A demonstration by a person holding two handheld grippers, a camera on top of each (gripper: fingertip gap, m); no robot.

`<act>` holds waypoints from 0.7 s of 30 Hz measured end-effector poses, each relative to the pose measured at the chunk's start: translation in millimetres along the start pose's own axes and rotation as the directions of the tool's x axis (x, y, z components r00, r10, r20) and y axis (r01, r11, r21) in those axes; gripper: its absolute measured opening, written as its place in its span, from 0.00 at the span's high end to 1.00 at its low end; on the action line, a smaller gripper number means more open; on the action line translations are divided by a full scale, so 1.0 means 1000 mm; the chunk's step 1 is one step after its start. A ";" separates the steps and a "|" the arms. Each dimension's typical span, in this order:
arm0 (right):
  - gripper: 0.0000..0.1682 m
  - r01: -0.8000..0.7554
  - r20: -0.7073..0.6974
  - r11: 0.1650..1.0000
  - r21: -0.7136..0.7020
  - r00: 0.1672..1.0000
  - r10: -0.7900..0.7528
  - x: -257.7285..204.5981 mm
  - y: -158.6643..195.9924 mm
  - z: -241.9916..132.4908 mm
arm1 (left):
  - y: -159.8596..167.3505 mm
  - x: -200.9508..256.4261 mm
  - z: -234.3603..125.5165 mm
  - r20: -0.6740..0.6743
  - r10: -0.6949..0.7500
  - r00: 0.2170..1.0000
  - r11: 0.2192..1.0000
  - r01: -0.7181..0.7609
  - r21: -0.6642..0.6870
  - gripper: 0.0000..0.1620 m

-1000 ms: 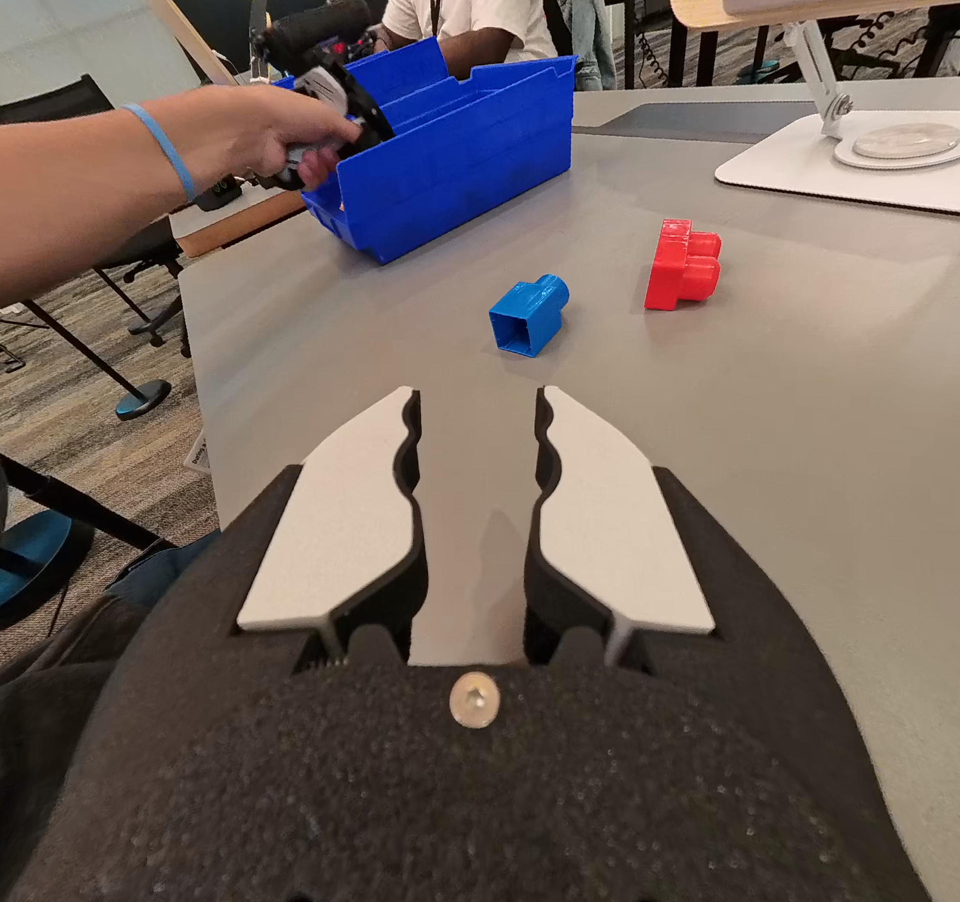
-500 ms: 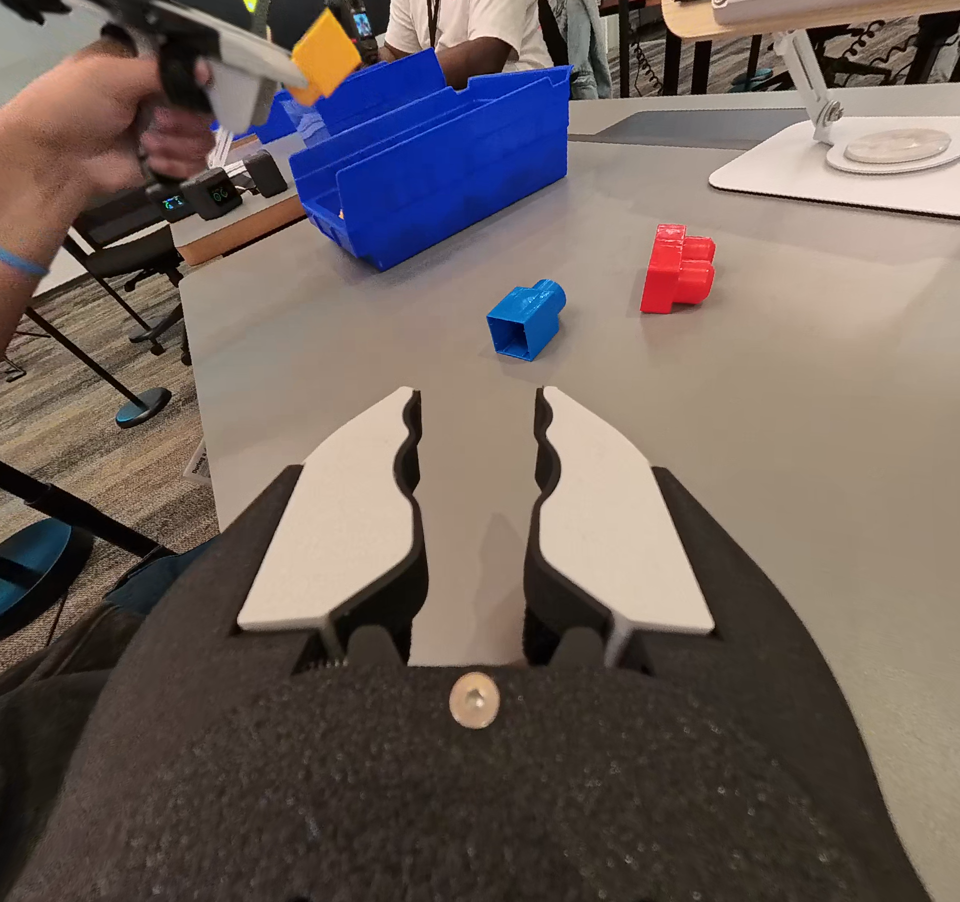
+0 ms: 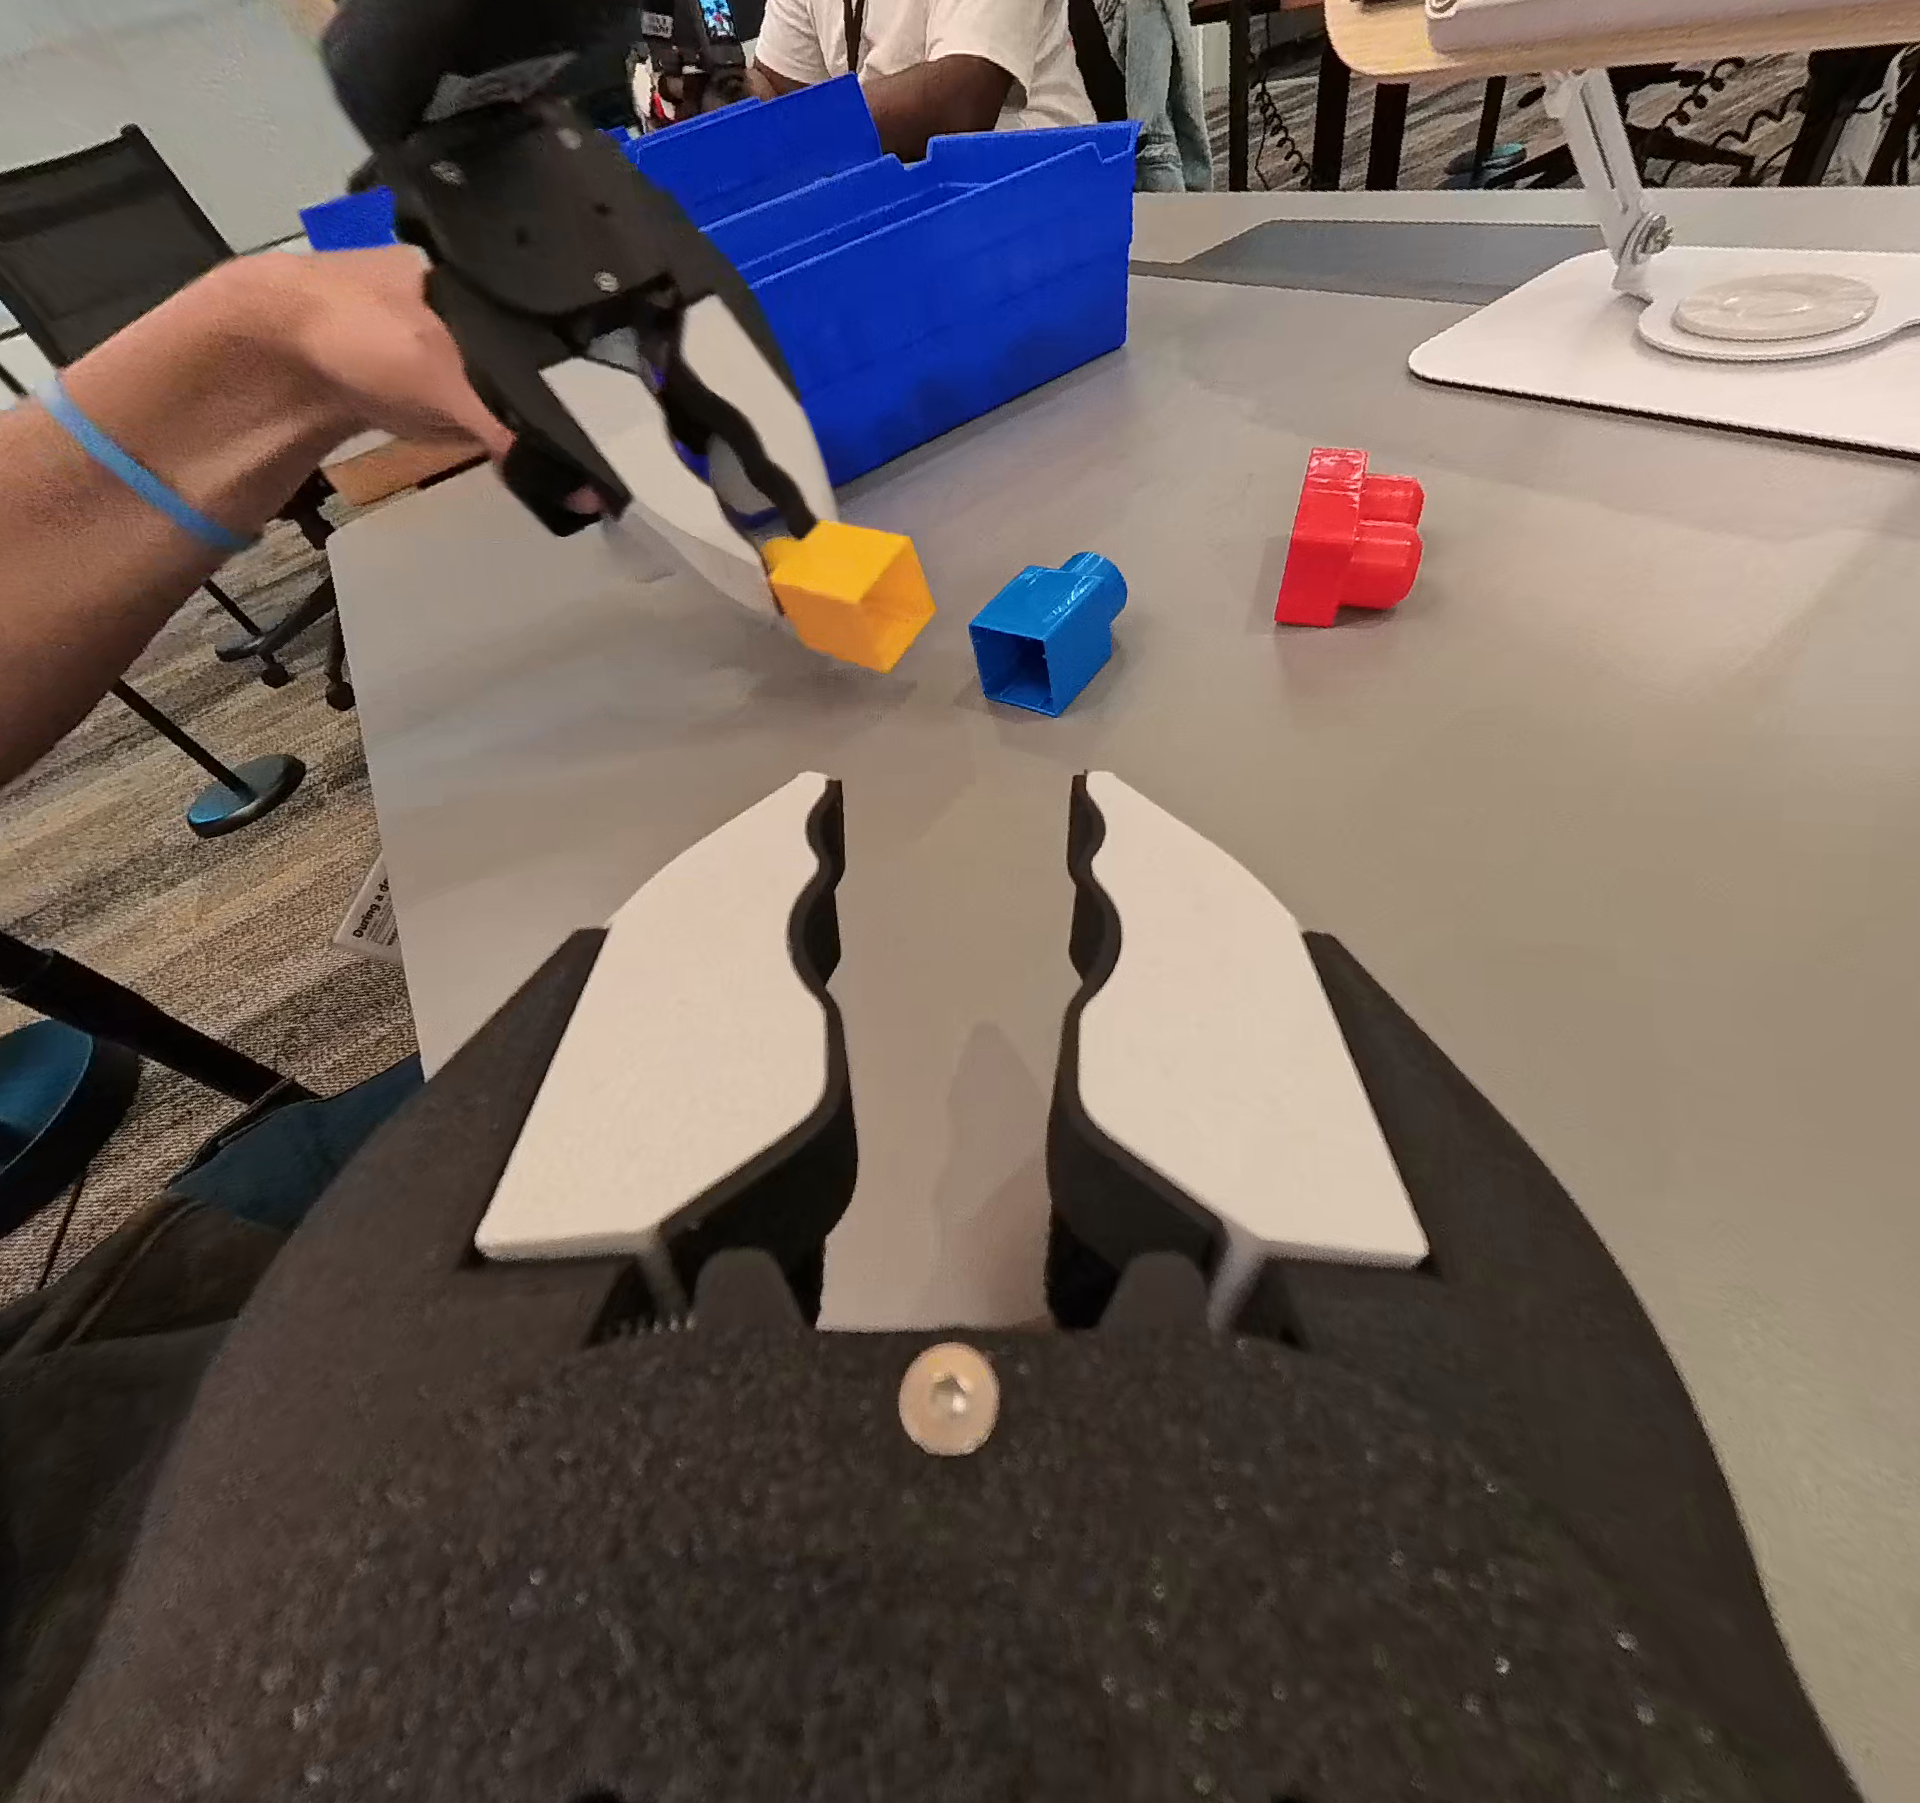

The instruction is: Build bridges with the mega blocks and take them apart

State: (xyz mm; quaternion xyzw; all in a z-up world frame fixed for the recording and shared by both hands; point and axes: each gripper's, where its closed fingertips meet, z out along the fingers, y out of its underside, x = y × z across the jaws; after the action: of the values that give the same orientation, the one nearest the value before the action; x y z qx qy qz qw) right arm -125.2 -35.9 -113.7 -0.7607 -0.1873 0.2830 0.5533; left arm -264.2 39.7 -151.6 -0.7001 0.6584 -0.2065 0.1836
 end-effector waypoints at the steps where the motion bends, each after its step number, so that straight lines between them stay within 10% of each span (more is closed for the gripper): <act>1: 0.75 0.001 0.001 1.000 -0.002 1.000 -0.001 0.000 0.000 0.000 | 0.000 -0.004 0.004 -0.007 0.022 1.000 0.999 -0.022 -0.027 0.83; 8: 0.76 0.006 0.000 1.000 -0.005 1.000 -0.006 -0.001 0.001 0.000 | 0.008 -0.012 0.026 -0.120 0.187 0.975 0.960 -0.208 -0.188 0.83; 14: 0.76 -0.006 0.006 1.000 -0.008 1.000 0.006 0.000 0.001 0.001 | 0.018 -0.062 0.023 0.041 0.232 0.972 0.892 -0.196 -0.406 0.57; 21: 0.76 -0.005 0.004 1.000 -0.007 1.000 0.005 0.000 0.001 0.000 | -0.015 -0.035 -0.018 0.173 0.080 0.982 0.995 -0.070 -0.066 0.53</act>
State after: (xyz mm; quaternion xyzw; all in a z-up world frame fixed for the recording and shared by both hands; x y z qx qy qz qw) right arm -125.9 -36.1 -114.6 -0.7624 -0.1875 0.2853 0.5497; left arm -263.0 76.1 -129.9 -0.6954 0.6715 -0.1172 0.2274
